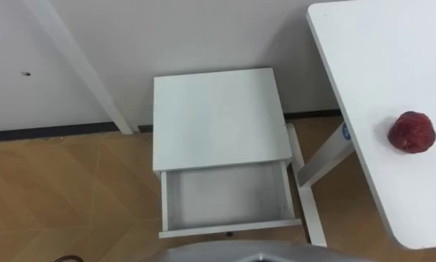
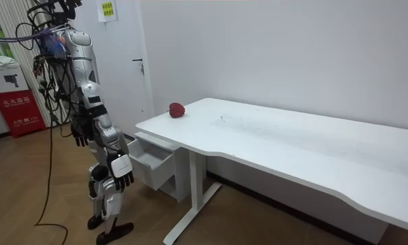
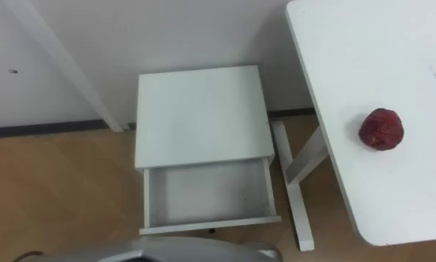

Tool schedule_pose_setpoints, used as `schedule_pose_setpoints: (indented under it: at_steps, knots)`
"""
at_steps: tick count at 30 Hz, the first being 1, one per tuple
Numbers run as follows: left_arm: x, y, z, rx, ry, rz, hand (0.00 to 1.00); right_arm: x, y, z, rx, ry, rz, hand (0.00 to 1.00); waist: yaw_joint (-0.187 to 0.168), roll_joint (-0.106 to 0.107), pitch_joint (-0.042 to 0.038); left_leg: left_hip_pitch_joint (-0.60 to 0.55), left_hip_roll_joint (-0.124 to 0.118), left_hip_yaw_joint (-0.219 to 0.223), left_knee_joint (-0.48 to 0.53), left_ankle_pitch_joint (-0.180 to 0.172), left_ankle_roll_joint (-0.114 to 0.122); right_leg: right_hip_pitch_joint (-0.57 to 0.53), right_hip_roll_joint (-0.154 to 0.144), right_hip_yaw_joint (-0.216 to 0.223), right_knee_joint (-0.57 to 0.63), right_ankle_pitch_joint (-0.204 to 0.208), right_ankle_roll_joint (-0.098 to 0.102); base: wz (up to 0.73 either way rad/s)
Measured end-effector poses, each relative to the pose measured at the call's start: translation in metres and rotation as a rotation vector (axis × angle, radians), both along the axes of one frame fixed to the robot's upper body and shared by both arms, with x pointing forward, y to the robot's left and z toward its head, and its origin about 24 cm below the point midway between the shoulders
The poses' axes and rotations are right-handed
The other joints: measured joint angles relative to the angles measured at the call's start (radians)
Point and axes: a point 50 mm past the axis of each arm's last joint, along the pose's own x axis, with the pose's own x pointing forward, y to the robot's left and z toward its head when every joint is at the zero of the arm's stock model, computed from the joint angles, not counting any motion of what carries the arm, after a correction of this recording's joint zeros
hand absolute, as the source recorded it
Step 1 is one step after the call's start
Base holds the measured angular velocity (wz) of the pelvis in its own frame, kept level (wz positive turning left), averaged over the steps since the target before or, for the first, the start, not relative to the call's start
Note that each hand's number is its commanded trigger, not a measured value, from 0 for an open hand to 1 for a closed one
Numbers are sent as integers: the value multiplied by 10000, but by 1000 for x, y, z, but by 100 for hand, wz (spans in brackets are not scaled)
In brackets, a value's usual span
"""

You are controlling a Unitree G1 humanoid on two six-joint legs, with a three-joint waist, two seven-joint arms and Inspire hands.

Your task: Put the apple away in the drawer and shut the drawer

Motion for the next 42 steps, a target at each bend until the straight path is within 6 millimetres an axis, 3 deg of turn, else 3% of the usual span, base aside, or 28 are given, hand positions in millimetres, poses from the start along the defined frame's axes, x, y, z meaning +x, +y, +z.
schedule_pose_setpoints:
  at_steps: [11,17,21,26,28,34,37,42]
  knots:
    - [-2,-1,0,16,161,-69,0,-2,-1,0,-187,49,-871,0,-20,49,18,147,11,1,-132,-1,1,50,-6,28,123,2,-2,0]
    - [-4,-1,0,220,200,-67,0,-9,-4,1,-661,-119,-2200,0,-56,73,28,342,53,273,-233,0,1,12,53,405,149,2,-10,-13]
    - [-5,1,0,561,159,56,0,-6,-7,2,-1142,-631,-3398,0,-156,53,16,344,68,538,-295,2,5,-162,51,634,204,6,-3,-21]
    - [-1,3,1,834,-230,106,0,2,-22,8,-2148,-2124,-6203,0,-315,-32,-11,349,51,631,-310,1,8,-203,63,811,298,8,1,-8]
    - [-1,5,2,1127,-444,245,0,10,-33,14,-2800,-3180,-7164,0,-490,-49,-11,382,55,710,-332,1,8,-188,54,837,279,8,1,-2]
    - [-2,10,5,1559,-1172,991,0,30,-57,36,-4465,-5110,-8447,0,-575,-131,-8,474,79,896,-445,1,9,-359,72,1092,385,-1,0,-14]
    - [-11,17,8,1820,-1270,1687,0,50,-75,57,-5873,-6607,-9266,0,-725,-210,-54,499,94,1052,-468,-7,18,-423,93,1259,325,-1,6,-15]
    - [-14,21,11,1972,-1521,1647,0,70,-87,83,-7360,-8042,-9842,0,-702,-265,-97,396,79,1118,-499,-6,23,-651,147,1403,514,15,20,-7]
